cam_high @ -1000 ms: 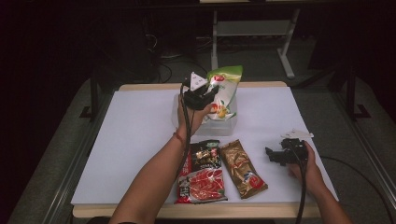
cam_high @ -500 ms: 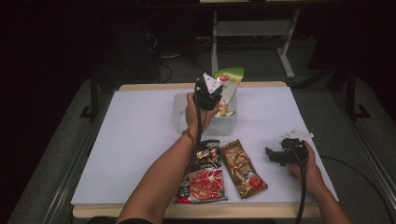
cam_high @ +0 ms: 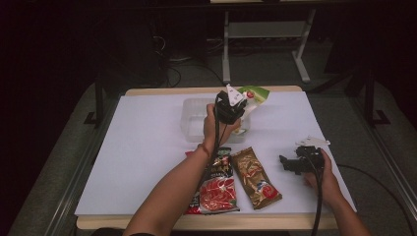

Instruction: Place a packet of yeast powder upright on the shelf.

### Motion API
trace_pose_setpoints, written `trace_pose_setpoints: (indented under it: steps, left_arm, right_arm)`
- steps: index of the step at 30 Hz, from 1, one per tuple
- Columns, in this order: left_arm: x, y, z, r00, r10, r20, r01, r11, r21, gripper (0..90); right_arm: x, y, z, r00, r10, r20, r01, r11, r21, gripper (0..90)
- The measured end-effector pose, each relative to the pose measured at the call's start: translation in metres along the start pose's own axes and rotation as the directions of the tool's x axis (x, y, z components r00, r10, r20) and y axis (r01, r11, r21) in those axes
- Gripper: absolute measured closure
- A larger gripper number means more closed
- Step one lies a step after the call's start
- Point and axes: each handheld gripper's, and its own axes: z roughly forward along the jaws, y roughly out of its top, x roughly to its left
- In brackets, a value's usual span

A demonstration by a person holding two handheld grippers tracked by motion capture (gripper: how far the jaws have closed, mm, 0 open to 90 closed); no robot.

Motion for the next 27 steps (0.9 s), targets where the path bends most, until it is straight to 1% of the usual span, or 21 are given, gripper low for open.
trace_pose_setpoints:
  steps: [1,3,5,6,7,10,12,14,15,16,18,19,20,21,22,23,24,25,26,27]
  left_arm:
    - [0.001,0.001,-0.002,0.9997,0.001,0.023,-0.001,0.9999,0.011,74.4]
    - [0.005,0.002,-0.006,0.9969,-0.017,0.077,0.014,0.9995,0.03,73.0]
    - [0.008,0.003,-0.009,0.9933,-0.024,0.113,0.019,0.9988,0.046,72.9]
    - [0.011,0.004,-0.01,0.988,-0.04,0.149,0.032,0.998,0.055,72.2]
    - [0.013,0.005,-0.012,0.9834,-0.046,0.175,0.035,0.9972,0.067,72.3]
    - [0.016,0.008,-0.015,0.9738,-0.037,0.224,0.016,0.9956,0.092,71.8]
    - [0.018,0.009,-0.017,0.9709,-0.036,0.237,0.012,0.9945,0.104,71.6]
    - [0.02,0.01,-0.017,0.9645,-0.043,0.261,0.012,0.9929,0.118,68.0]
    - [0.021,0.01,-0.018,0.9624,-0.043,0.268,0.01,0.9923,0.124,66.2]
    - [0.021,0.01,-0.019,0.9601,-0.034,0.278,-0.002,0.9919,0.127,66.3]
    - [0.022,0.011,-0.021,0.9601,-0.013,0.279,-0.025,0.9911,0.131,65.8]
    - [0.023,0.01,-0.022,0.958,-0.01,0.286,-0.029,0.9909,0.131,65.3]
    - [0.024,0.01,-0.023,0.9542,-0.007,0.299,-0.034,0.9906,0.132,59.7]
    - [0.025,0.009,-0.025,0.9535,0.001,0.301,-0.042,0.9907,0.13,59.7]
    - [0.026,0.009,-0.027,0.9548,0.005,0.297,-0.044,0.9913,0.124,59.2]
    - [0.028,0.009,-0.03,0.9537,0.01,0.301,-0.047,0.9925,0.113,55.6]
    - [0.031,0.009,-0.033,0.9518,0.007,0.307,-0.037,0.9951,0.092,55.6]
    - [0.034,0.009,-0.036,0.9496,0.002,0.314,-0.026,0.997,0.072,50.4]
    - [0.038,0.009,-0.039,0.9476,-0.006,0.319,-0.014,0.9981,0.06,48.4]
    - [0.041,0.009,-0.04,0.9503,-0.014,0.311,-0.002,0.9986,0.052,48.4]
  right_arm:
    - [0.0,0.0,0.0,1.0,0.001,0.0,-0.001,1.0,0.0,13.4]
    - [0.0,0.0,0.0,1.0,0.003,-0.001,-0.003,1.0,0.001,13.5]
    - [0.0,0.0,0.0,1.0,0.003,-0.001,-0.003,1.0,0.001,13.4]
    - [0.0,0.0,0.0,1.0,0.002,-0.001,-0.002,1.0,0.001,13.4]
    - [0.0,0.0,0.0,1.0,0.003,-0.001,-0.003,1.0,0.001,13.4]
    - [0.0,0.0,0.0,1.0,0.002,-0.001,-0.002,1.0,0.001,13.5]
    - [0.0,0.0,0.0,1.0,0.003,-0.001,-0.003,1.0,0.001,13.4]
    - [0.0,0.0,0.0,1.0,0.0,0.0,0.0,1.0,0.0,13.4]
    - [0.0,0.0,0.0,1.0,0.0,0.0,0.0,1.0,0.0,13.4]
    - [0.0,0.0,0.0,1.0,-0.001,0.001,0.001,1.0,-0.001,13.4]
    - [0.0,0.0,0.0,1.0,-0.002,0.003,0.002,1.0,-0.001,13.4]
    - [0.0,0.0,0.0,1.0,-0.002,0.003,0.002,1.0,-0.001,13.4]
    - [0.001,0.0,0.0,1.0,-0.004,0.005,0.004,1.0,-0.001,13.4]
    - [0.001,0.0,0.0,1.0,-0.004,0.005,0.004,1.0,-0.001,13.4]
    - [0.001,0.0,0.0,1.0,-0.004,0.006,0.004,1.0,-0.002,13.5]
    - [0.001,0.0,0.0,1.0,-0.006,0.008,0.006,1.0,-0.003,13.4]
    - [0.001,0.0,0.0,1.0,-0.006,0.008,0.006,1.0,-0.003,13.4]
    - [0.001,0.0,0.0,0.9999,-0.007,0.008,0.007,1.0,-0.003,13.4]
    - [0.001,0.0,0.0,0.9999,-0.008,0.009,0.008,1.0,-0.004,13.4]
    - [0.001,0.0,0.0,0.9999,-0.008,0.009,0.008,1.0,-0.004,13.4]
